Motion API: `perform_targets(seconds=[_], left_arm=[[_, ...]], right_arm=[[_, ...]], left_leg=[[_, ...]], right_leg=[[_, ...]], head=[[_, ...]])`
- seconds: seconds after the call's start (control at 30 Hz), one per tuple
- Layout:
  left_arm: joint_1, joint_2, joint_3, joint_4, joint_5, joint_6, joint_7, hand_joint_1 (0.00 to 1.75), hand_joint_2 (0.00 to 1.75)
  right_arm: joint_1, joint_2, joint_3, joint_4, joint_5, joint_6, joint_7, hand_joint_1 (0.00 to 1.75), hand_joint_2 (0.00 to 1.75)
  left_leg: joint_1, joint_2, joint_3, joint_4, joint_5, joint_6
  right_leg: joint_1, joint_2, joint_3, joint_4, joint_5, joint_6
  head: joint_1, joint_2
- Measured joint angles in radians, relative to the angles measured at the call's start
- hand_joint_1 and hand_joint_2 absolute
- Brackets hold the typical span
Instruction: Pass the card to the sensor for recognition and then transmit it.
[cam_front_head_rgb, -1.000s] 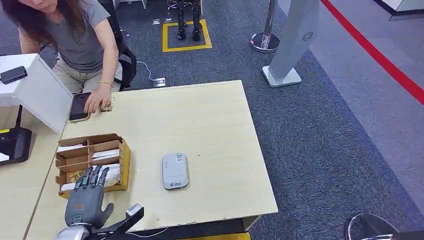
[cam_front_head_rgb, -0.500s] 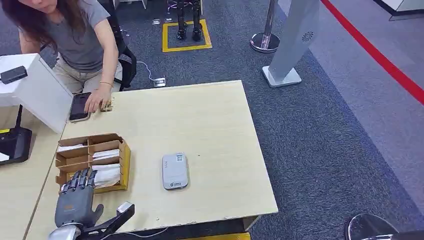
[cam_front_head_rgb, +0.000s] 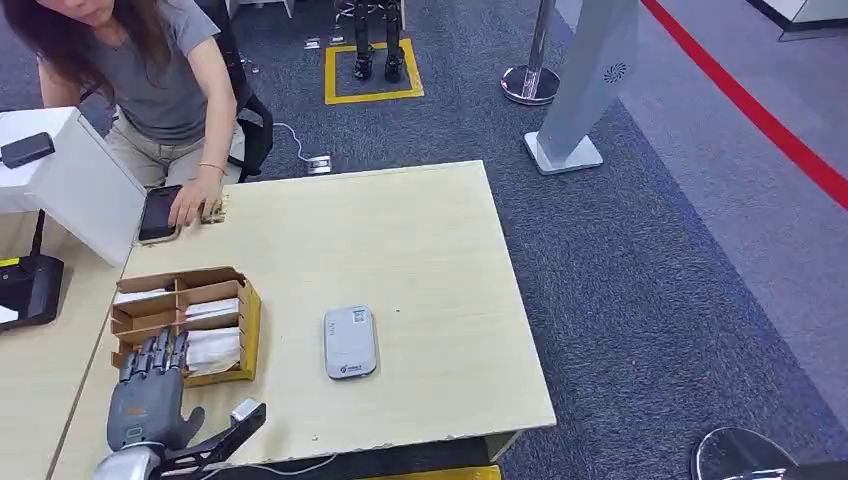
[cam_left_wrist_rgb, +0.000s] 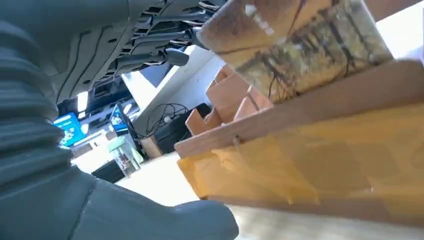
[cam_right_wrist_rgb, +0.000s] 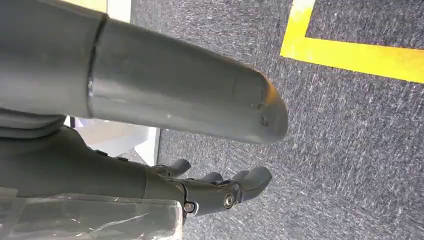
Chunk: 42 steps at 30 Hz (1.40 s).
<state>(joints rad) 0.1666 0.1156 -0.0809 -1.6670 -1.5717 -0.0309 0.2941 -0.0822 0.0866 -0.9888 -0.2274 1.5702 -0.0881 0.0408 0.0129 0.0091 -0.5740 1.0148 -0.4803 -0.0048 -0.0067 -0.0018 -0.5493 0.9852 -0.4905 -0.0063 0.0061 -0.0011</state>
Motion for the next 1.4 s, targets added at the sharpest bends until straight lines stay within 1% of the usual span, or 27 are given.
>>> perform_targets(seconds=[0.07,0.23,0.4,0.53,0.57,0.6,0.63,0.67,0.7,0.73,0.77,0.8,0.87,0.9,0.93,0.97,1.0,1.03,1.07,1.1,1.27,1.33,1.37,1.4], left_arm=[[-0.004,0.003,-0.008,0.003,0.000,0.010,0.007,0.07,1.75],[-0.012,0.016,-0.034,0.008,0.000,0.019,0.015,0.09,1.75],[-0.014,0.022,-0.049,0.012,0.000,0.024,0.016,0.16,1.75],[-0.016,0.023,-0.050,0.014,0.000,0.032,0.010,0.14,1.75],[-0.016,0.023,-0.050,0.016,0.000,0.032,0.008,0.19,1.75],[-0.016,0.023,-0.050,0.017,0.000,0.032,0.007,0.31,1.75],[-0.017,0.023,-0.050,0.019,0.000,0.033,0.007,0.31,1.75],[-0.017,0.023,-0.050,0.021,0.000,0.033,0.007,0.38,1.75],[-0.017,0.023,-0.050,0.021,0.000,0.033,0.006,0.49,1.75],[-0.018,0.023,-0.050,0.023,0.000,0.034,0.005,0.49,1.75],[-0.018,0.023,-0.050,0.024,0.000,0.034,0.005,0.58,1.75],[-0.019,0.023,-0.050,0.025,0.000,0.034,0.004,0.72,1.75],[-0.020,0.023,-0.050,0.028,0.000,0.034,0.004,0.89,1.75],[-0.020,0.023,-0.050,0.029,0.000,0.034,0.004,1.03,1.75],[-0.020,0.023,-0.051,0.029,0.000,0.034,0.004,1.13,1.75],[-0.021,0.023,-0.051,0.029,0.000,0.034,0.003,1.13,1.75],[-0.021,0.023,-0.051,0.029,0.000,0.034,0.002,1.41,1.75],[-0.021,0.023,-0.051,0.029,0.000,0.034,0.000,1.52,1.75],[-0.022,0.023,-0.051,0.029,0.000,0.034,-0.001,1.52,1.75],[-0.022,0.023,-0.051,0.029,0.000,0.034,-0.002,1.69,1.75],[-0.031,0.022,-0.052,0.032,0.000,0.039,-0.003,1.69,1.75],[-0.031,0.022,-0.053,0.035,0.000,0.039,-0.006,1.66,1.75],[-0.032,0.022,-0.053,0.037,0.000,0.039,-0.006,1.69,1.75],[-0.032,0.021,-0.054,0.038,0.000,0.039,-0.007,1.64,1.75]], right_arm=[[0.000,0.000,0.000,0.000,0.000,0.004,0.000,0.00,0.00],[0.000,0.000,0.000,0.000,-0.001,0.004,-0.002,0.00,0.00],[0.000,0.000,0.000,0.000,0.000,0.004,-0.004,0.00,0.00],[0.000,0.000,0.000,0.000,0.000,0.004,-0.008,0.00,0.00],[0.000,0.000,0.000,0.000,0.000,0.004,-0.009,0.00,0.00],[0.000,0.000,0.000,0.000,0.000,0.004,-0.009,0.00,0.00],[0.000,0.000,0.000,0.000,0.000,0.004,-0.009,0.00,0.00],[0.000,0.000,0.000,0.000,0.000,0.004,-0.009,0.00,0.00],[0.000,0.000,0.000,0.000,0.000,0.004,-0.009,0.00,0.00],[0.000,0.000,0.000,0.000,0.000,0.004,-0.009,0.00,0.00],[0.000,0.000,0.000,0.000,0.000,0.004,-0.009,0.00,0.00],[0.000,0.000,0.000,0.000,0.000,0.004,-0.009,0.00,0.00],[0.000,0.000,0.000,0.000,0.000,0.004,-0.009,0.00,0.00],[0.000,0.000,0.000,0.000,0.000,0.004,-0.009,0.00,0.00],[0.000,0.000,0.000,0.000,0.000,0.005,-0.009,0.00,0.00],[0.000,0.000,0.000,0.000,0.000,0.005,-0.009,0.00,0.00],[0.000,0.000,0.000,0.000,0.000,0.005,-0.009,0.00,0.00],[0.000,0.000,0.000,0.000,0.000,0.005,-0.009,0.00,0.00],[0.000,0.000,0.000,0.000,0.000,0.005,-0.009,0.00,0.00],[0.000,0.000,0.000,0.000,0.000,0.005,-0.009,0.00,0.00],[0.000,0.000,0.000,0.000,0.000,0.008,-0.011,0.00,0.00],[-0.001,0.000,0.000,0.000,0.000,0.010,-0.012,0.00,0.00],[-0.001,0.000,0.000,0.000,0.000,0.011,-0.012,0.00,0.00],[-0.001,0.000,0.000,0.000,0.000,0.011,-0.012,0.00,0.00]], left_leg=[[0.000,0.000,0.000,0.000,0.000,0.000],[0.000,0.000,0.000,0.000,0.000,0.000],[0.000,0.000,0.000,0.000,0.000,0.000],[0.000,0.000,0.000,0.000,0.000,0.000],[0.000,0.000,0.000,0.000,0.000,0.000],[0.000,0.000,0.000,0.000,0.000,0.000],[0.000,0.000,0.000,0.000,0.000,0.000],[0.000,0.000,0.000,0.000,0.000,0.000],[0.000,0.000,0.000,0.000,0.000,0.000],[0.000,0.000,0.000,0.000,0.000,0.000],[0.000,0.000,0.000,0.000,0.000,0.000],[0.000,0.000,0.000,0.000,0.000,0.000],[0.000,0.000,0.000,0.000,0.000,0.000],[0.000,0.000,0.000,0.000,0.000,0.000],[0.000,0.000,0.000,0.000,0.000,0.000],[0.000,0.000,0.000,0.000,0.000,0.000],[0.000,0.000,0.000,0.000,0.000,0.000],[0.000,0.000,0.000,0.000,0.000,0.000],[0.000,0.000,0.000,0.000,0.000,0.000],[0.000,0.000,0.000,0.000,0.000,0.000],[0.000,0.000,0.000,0.000,0.000,0.000],[0.000,0.000,0.000,0.000,0.000,0.000],[0.000,0.000,0.000,0.000,0.000,0.000],[0.000,0.000,0.000,0.000,0.000,0.000]], right_leg=[[0.000,0.000,0.000,0.000,0.000,0.000],[0.000,0.000,0.000,0.000,0.000,0.000],[0.000,0.000,0.000,0.000,0.000,0.000],[0.000,0.000,0.000,0.000,0.000,0.000],[0.000,0.000,0.000,0.000,0.000,0.000],[0.000,0.000,0.000,0.000,0.000,0.000],[0.000,0.000,0.000,0.000,0.000,0.000],[0.000,0.000,0.000,0.000,0.000,0.000],[0.000,0.000,0.000,0.000,0.000,0.000],[0.000,0.000,0.000,0.000,0.000,0.000],[0.000,0.000,0.000,0.000,0.000,0.000],[0.000,0.000,0.000,0.000,0.000,0.000],[0.000,0.000,0.000,0.000,0.000,0.000],[0.000,0.000,0.000,0.000,0.000,0.000],[0.000,0.000,0.000,0.000,0.000,0.000],[0.000,0.000,0.000,0.000,0.000,0.000],[0.000,0.000,0.000,0.000,0.000,0.000],[0.000,0.000,0.000,0.000,0.000,0.000],[0.000,0.000,0.000,0.000,0.000,0.000],[0.000,0.000,0.000,0.000,0.000,0.000],[0.000,0.000,0.000,0.000,0.000,0.000],[0.000,0.000,0.000,0.000,0.000,0.000],[0.000,0.000,0.000,0.000,0.000,0.000],[0.000,0.000,0.000,0.000,0.000,0.000]], head=[[0.000,0.000],[0.000,0.000],[0.000,0.000],[0.000,0.000],[0.000,0.000],[0.000,0.000],[0.000,0.000],[0.000,0.000],[0.000,0.000],[0.000,0.000],[0.000,0.000],[0.000,0.000],[0.000,0.000],[0.000,0.000],[0.000,0.000],[0.000,0.000],[0.000,0.000],[0.000,0.000],[0.000,0.000],[0.000,0.000],[0.000,0.000],[0.000,0.000],[0.000,0.000],[0.000,0.000]])
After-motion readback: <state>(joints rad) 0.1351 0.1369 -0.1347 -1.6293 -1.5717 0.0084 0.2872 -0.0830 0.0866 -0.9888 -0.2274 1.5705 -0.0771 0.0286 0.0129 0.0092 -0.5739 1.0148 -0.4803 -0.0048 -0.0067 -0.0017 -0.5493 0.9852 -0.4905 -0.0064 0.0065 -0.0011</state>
